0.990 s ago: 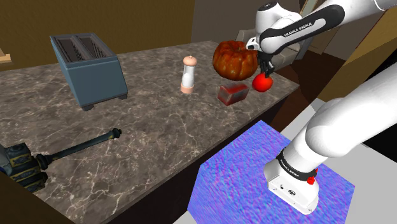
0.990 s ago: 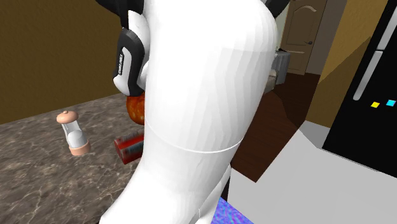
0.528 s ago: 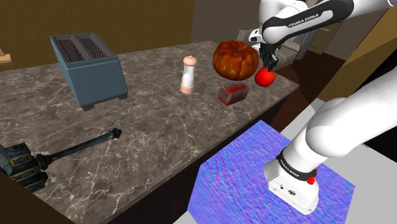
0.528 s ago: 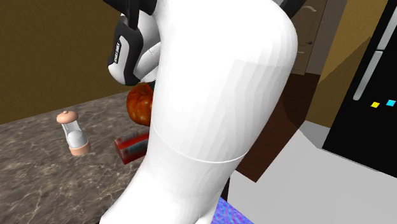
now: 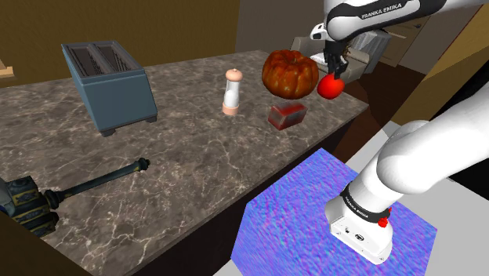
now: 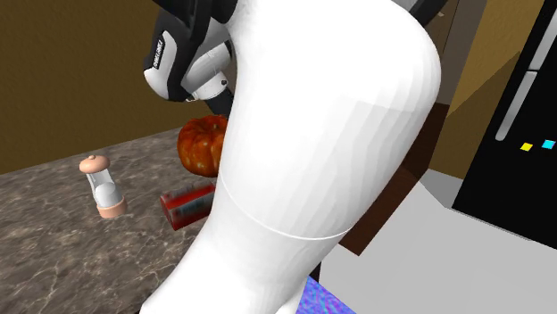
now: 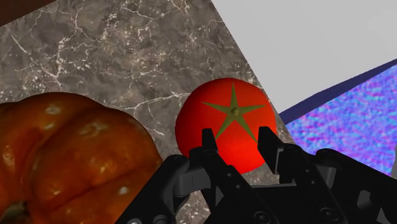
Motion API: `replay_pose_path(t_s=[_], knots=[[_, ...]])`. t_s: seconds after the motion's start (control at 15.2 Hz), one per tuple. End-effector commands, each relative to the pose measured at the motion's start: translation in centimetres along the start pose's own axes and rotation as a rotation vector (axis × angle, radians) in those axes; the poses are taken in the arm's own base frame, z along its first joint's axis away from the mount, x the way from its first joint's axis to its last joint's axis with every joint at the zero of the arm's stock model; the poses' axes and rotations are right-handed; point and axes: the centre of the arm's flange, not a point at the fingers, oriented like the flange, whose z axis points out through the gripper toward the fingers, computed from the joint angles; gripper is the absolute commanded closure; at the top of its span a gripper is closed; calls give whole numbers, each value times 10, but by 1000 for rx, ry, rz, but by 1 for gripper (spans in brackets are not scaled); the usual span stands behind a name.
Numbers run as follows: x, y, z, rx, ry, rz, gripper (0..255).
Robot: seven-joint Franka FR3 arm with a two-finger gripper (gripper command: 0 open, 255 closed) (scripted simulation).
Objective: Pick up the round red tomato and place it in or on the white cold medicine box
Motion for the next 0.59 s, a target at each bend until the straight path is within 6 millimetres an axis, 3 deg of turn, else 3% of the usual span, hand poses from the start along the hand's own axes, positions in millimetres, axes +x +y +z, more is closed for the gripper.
replay_pose_path(t_s=[0.0,0.53], knots=[[-5,0,-10,0,0,0,255],[-24,3,-47,0,0,0,255]])
